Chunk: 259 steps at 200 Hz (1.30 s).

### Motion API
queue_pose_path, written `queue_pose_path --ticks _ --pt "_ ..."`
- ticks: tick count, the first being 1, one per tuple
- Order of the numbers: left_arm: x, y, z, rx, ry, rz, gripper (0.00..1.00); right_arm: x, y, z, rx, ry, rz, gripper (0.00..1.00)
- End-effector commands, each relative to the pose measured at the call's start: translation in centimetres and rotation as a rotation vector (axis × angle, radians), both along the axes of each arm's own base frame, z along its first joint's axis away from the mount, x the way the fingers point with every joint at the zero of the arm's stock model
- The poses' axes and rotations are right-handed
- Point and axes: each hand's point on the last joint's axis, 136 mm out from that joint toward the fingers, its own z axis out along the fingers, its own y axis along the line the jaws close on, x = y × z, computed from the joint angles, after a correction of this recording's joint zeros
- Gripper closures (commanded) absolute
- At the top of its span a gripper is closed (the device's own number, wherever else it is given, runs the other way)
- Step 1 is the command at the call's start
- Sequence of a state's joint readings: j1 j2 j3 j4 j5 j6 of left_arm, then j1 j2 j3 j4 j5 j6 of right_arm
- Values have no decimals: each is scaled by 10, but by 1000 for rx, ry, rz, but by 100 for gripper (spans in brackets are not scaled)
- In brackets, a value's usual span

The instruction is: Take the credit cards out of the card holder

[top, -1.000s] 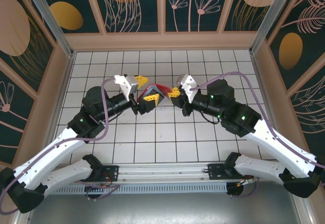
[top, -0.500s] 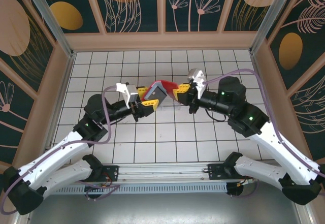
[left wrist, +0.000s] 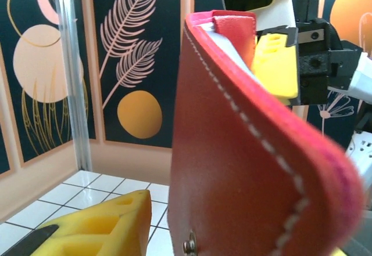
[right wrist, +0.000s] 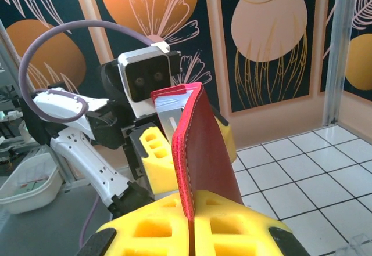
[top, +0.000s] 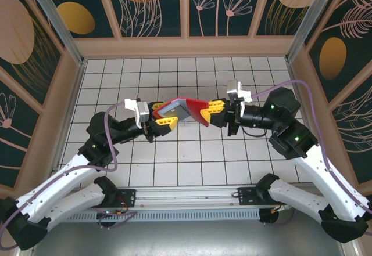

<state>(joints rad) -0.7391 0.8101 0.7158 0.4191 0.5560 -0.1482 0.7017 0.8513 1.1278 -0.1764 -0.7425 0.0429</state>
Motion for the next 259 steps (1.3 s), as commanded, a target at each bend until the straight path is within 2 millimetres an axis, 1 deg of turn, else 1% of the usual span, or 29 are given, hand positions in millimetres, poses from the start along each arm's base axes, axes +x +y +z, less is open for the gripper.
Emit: queue_pose_path --ticks 1,9,41,56,70,80,89,100,105,115,134,157,163,174,193,215,235,259 --pt "1 9 12 -41 -11 43 47 -9 -6 21 56 -33 16 100" --pt "-2 10 13 -47 -18 34 43 -7 -7 21 55 -27 -1 100" --pt "-13 9 19 -55 -36 -18 42 -9 -6 22 66 -16 11 100" --pt "-14 7 21 -59 -34 -32 41 -8 -5 20 66 -7 20 100" --pt "-15 5 22 -58 -32 -51 38 -7 -4 20 66 -5 20 100" --pt "-16 3 22 -52 -32 -64 38 -7 -4 20 67 -5 20 100" --pt "-17 3 21 -46 -33 -72 43 -7 -4 19 66 -4 19 100" --pt "-18 2 21 -39 -34 -75 55 -8 -4 18 62 -2 17 100" --pt "-18 2 21 -36 -36 -78 63 -7 -5 17 60 -1 14 100" --pt "-20 2 21 -30 -42 -87 71 -7 -5 15 54 3 13 100" --pt "-23 1 20 -16 -53 -105 81 -8 -6 14 44 -4 9 100" --pt "-28 -1 19 8 -65 -133 92 -2 -9 11 16 -19 -41 100" --pt "-30 -1 19 15 -70 -141 95 0 -11 10 8 -23 -60 95" --pt "-35 -1 20 25 -79 -164 98 8 -14 7 -10 -32 -113 81" --pt "-44 -1 20 37 -94 -209 100 24 -20 2 -43 -37 -215 70" --pt "-56 -2 21 47 -104 -280 100 41 -25 -1 -72 -45 -313 61" --pt "-63 -3 21 55 -106 -332 100 57 -29 -1 -83 -47 -401 60" --pt "-63 -7 20 63 -96 -359 100 70 -27 -6 -93 -37 -438 52"
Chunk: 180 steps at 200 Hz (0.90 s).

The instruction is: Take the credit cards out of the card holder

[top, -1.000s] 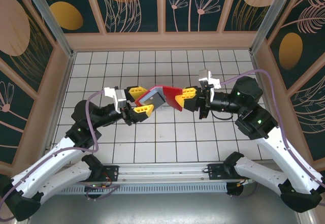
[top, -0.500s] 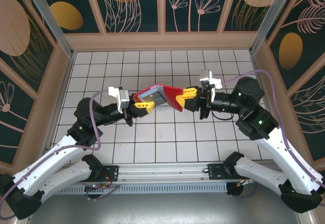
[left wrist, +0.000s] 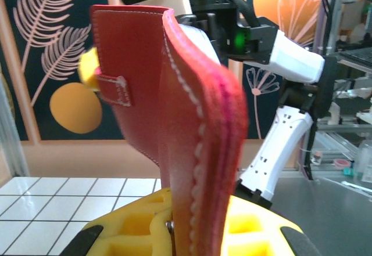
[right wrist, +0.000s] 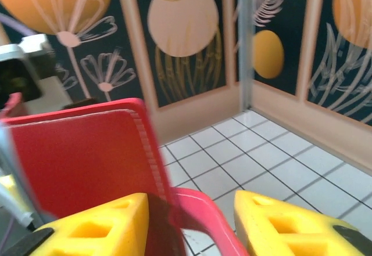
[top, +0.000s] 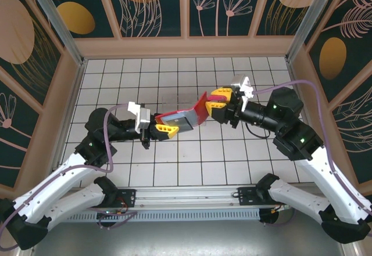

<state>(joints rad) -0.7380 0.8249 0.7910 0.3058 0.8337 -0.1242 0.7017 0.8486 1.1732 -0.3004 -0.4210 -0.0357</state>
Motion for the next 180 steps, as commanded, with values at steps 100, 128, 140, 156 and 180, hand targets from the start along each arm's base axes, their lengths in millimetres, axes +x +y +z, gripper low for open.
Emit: queue_pose_path --ticks 100,128,140,156,180 --pt "88 -16 -19 -32 412 312 100 76 -7 -49 -99 237 -334 41" --pt "106 -13 -53 -11 547 401 100 84 -25 -61 -98 307 -456 40" --pt "111 -11 -62 -5 561 440 100 83 -32 -63 -83 323 -492 40" --pt "115 -10 -66 -29 589 449 100 80 -38 -57 -39 336 -506 41" --pt "116 -22 -75 -29 661 390 100 62 -18 -43 54 359 -348 41"
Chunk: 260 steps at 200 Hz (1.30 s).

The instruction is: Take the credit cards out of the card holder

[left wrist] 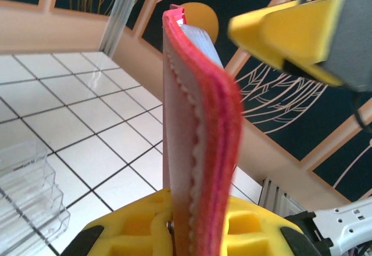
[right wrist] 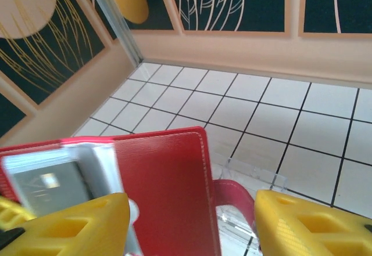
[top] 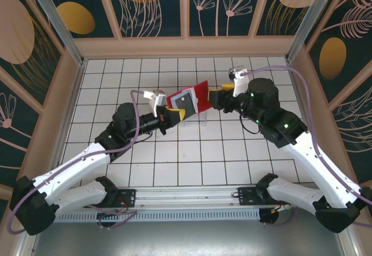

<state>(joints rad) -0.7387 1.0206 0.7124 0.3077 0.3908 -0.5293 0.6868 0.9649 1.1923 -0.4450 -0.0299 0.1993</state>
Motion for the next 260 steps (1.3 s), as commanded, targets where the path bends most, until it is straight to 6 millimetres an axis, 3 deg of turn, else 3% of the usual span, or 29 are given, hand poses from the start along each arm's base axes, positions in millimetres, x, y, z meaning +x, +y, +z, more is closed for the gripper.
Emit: queue_pose_path --ticks 1,17,38,52,76,159,260 --pt "6 -7 17 -112 31 0 100 -15 11 20 142 11 82 41" --pt "2 -18 14 -123 78 -70 100 -32 31 31 216 60 241 41" --pt "-10 -26 13 -148 84 -165 100 -54 53 27 239 129 448 49" --pt "-17 -28 15 -147 66 -211 100 -62 58 21 256 186 528 59" --pt "-34 -30 33 -154 -4 -311 100 -77 60 12 286 231 636 64" --pt "-58 -27 65 -194 -44 -420 100 -85 43 14 269 263 594 67" --pt "-63 -20 83 -193 -66 -410 100 -85 43 15 243 323 591 68"
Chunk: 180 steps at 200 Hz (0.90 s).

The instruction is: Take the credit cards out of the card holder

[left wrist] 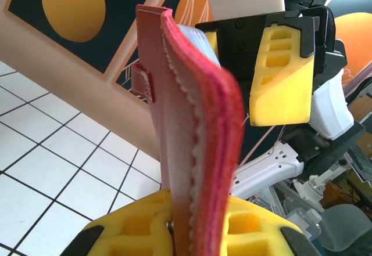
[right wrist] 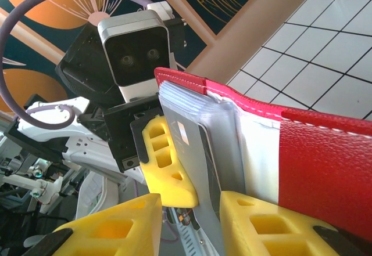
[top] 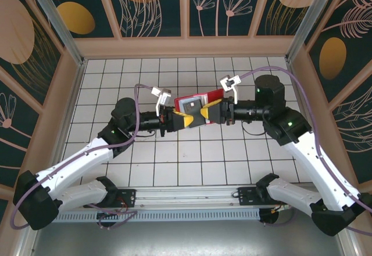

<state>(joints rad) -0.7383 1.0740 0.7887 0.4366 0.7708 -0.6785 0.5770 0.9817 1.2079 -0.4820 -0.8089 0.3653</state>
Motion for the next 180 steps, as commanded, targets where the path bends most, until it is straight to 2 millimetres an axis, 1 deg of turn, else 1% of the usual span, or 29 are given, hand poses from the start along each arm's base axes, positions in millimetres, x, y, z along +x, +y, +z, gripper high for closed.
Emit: queue_pose_path --ticks 1,20,48,71,97,111,122,155,180 --pt "-10 5 37 -71 -92 -25 100 -1 -1 3 -10 3 14 68" --pt "-9 4 39 -70 -94 -26 100 -1 0 3 -15 6 23 68" --pt "-9 2 40 -69 -93 -34 100 5 -1 -5 -53 17 -5 67" --pt "-8 1 40 -66 -95 -32 100 7 -2 -7 -64 13 -20 67" --pt "-7 1 39 -64 -94 -29 100 8 -4 -5 -67 4 -34 67" --pt "-7 1 38 -62 -91 -29 100 9 -5 -4 -67 -1 -46 64" --pt "-7 2 38 -61 -92 -26 100 10 -6 -3 -69 -1 -52 63" --pt "-7 4 40 -66 -96 -9 100 8 -4 -2 -72 5 -38 63" --pt "-5 4 39 -61 -86 1 100 -1 -1 4 -37 4 21 65"
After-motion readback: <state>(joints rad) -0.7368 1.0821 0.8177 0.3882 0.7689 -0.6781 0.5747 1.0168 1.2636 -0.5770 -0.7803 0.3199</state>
